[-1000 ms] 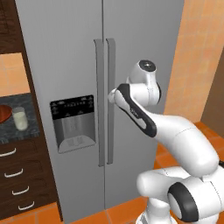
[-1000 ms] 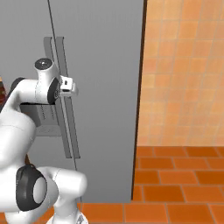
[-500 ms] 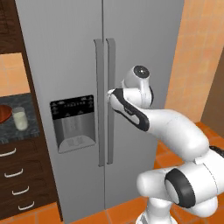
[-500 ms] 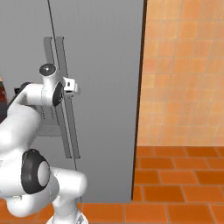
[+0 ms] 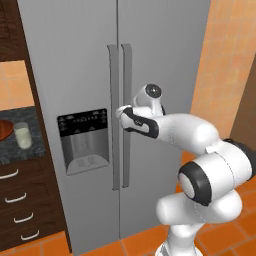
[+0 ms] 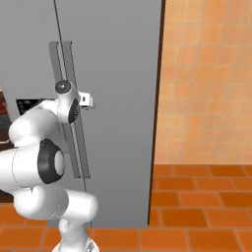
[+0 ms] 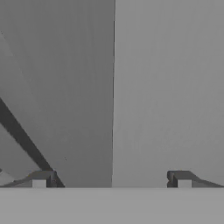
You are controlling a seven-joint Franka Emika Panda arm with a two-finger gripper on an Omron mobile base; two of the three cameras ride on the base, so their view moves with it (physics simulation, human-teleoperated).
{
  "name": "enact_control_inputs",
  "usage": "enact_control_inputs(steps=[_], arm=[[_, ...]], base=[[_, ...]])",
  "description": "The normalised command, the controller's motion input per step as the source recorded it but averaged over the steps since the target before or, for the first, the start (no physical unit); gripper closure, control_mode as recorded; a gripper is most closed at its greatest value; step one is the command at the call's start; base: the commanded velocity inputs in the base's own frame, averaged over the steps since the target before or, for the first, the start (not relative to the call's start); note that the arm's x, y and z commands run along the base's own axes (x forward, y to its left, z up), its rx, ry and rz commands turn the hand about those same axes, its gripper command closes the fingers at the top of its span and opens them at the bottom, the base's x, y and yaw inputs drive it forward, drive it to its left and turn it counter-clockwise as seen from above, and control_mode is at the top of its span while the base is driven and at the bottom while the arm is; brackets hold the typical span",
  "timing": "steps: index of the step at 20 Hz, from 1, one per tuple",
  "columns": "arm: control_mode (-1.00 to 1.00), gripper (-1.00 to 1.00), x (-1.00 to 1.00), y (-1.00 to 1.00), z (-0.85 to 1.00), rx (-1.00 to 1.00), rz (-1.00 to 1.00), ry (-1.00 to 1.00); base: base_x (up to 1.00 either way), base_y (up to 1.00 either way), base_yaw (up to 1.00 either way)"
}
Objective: Grab a lemon wedge from the fridge and one ice cube from the ice bowl, and put them in the glass of lemonade.
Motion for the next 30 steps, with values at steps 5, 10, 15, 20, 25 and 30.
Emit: enact_control_inputs(steps=[5, 10, 15, 20, 25, 30], arm=[[-1.0, -1.0, 0.38, 0.32, -0.04, 0.0, 0.0, -0.07], [-1.0, -1.0, 0.26, 0.11, -0.09, 0.0, 0.0, -0.02], [-1.0, 1.0, 0.1, 0.01, 0.0, 0.0, 0.0, 0.0], [-1.0, 1.0, 0.0, -0.54, -0.08, 0.0, -0.12, 0.01], [-1.0, 1.0, -0.18, -1.0, -0.02, 0.02, -0.23, 0.05], [-1.0, 1.0, -0.47, -1.0, 0.0, 0.04, -0.16, 0.1]], base=[[0.0, 0.0, 0.0], [0.0, 0.0, 0.0], [0.0, 0.0, 0.0], [0.0, 0.0, 0.0], [0.0, 0.0, 0.0], [0.0, 0.0, 0.0]])
